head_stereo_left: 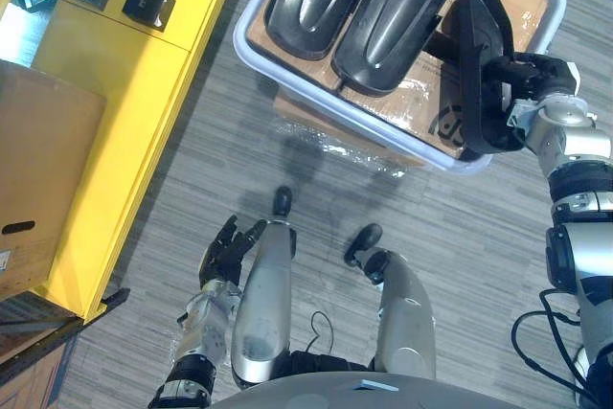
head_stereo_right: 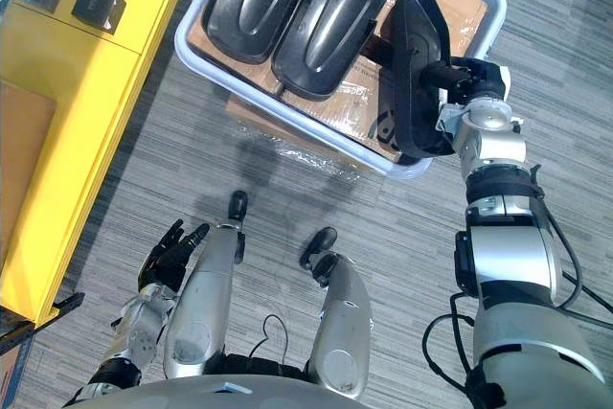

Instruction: Walk over and take three plastic housings, then place them on the shelf

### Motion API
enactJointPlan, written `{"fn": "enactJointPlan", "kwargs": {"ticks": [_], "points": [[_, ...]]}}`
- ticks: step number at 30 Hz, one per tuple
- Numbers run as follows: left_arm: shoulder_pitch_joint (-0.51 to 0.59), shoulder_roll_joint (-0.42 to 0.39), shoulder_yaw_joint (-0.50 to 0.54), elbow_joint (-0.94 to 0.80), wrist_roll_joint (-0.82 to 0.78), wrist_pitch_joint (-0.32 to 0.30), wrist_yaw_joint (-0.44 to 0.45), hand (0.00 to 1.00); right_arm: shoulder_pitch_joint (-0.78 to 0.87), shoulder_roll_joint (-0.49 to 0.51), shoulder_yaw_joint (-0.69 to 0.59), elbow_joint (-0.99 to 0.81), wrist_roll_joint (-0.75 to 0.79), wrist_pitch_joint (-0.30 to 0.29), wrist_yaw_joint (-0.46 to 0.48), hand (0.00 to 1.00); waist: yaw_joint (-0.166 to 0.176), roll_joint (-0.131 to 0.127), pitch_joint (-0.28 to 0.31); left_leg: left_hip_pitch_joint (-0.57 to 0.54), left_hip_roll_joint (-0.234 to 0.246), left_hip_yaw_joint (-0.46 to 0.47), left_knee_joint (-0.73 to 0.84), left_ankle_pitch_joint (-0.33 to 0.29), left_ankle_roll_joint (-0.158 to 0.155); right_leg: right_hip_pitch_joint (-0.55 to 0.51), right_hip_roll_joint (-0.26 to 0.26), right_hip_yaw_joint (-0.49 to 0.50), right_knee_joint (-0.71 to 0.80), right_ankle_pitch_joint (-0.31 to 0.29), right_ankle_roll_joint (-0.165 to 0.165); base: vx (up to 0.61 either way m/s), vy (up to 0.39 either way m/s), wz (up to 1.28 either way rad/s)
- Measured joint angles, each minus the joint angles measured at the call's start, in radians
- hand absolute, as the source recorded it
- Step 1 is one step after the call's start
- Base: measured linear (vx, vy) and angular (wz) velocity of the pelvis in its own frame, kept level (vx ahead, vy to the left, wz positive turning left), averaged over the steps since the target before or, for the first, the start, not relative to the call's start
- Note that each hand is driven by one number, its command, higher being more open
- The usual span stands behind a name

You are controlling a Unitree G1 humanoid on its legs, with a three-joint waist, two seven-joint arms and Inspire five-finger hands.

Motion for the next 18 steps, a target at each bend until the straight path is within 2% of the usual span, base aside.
{"fn": "enactJointPlan", "kwargs": {"ticks": [3,8,14,18], "points": [[0.013,-0.006,-0.003,-0.015,-0.046,-0.001,-0.04,1.0,0.011,0.006,-0.006,0.0,0.001,0.0,-0.003,0.0,-0.002,0.001,-0.001,0.033,0.003,0.005,-0.013,0.004,-0.001,0.031,0.004,-0.001,-0.012,0.001,0.001,0.0,0.0,0.0],[0.018,-0.007,-0.003,-0.059,-0.084,-0.001,-0.051,1.0,0.07,0.007,-0.075,-0.016,0.001,0.0,-0.015,0.0,-0.009,0.0,-0.002,0.102,0.016,0.024,-0.037,0.004,-0.001,0.106,0.019,-0.005,-0.056,0.007,0.009,0.0,0.003,-0.03],[0.021,0.009,-0.008,-0.16,-0.11,-0.003,-0.044,1.0,0.182,0.008,-0.158,-0.148,-0.049,-0.012,-0.057,0.0,-0.018,-0.004,-0.004,0.227,0.029,0.051,-0.109,0.01,-0.005,0.221,0.044,-0.002,-0.135,0.022,0.029,0.04,-0.001,-0.09],[0.028,0.049,-0.006,-0.292,-0.113,-0.004,-0.017,1.0,0.249,0.02,-0.211,-0.222,-0.068,-0.045,-0.107,0.0,-0.02,-0.031,-0.031,0.321,0.04,0.065,-0.195,0.038,-0.014,0.309,0.075,-0.006,-0.219,0.049,0.031,0.08,-0.031,-0.02]]}}
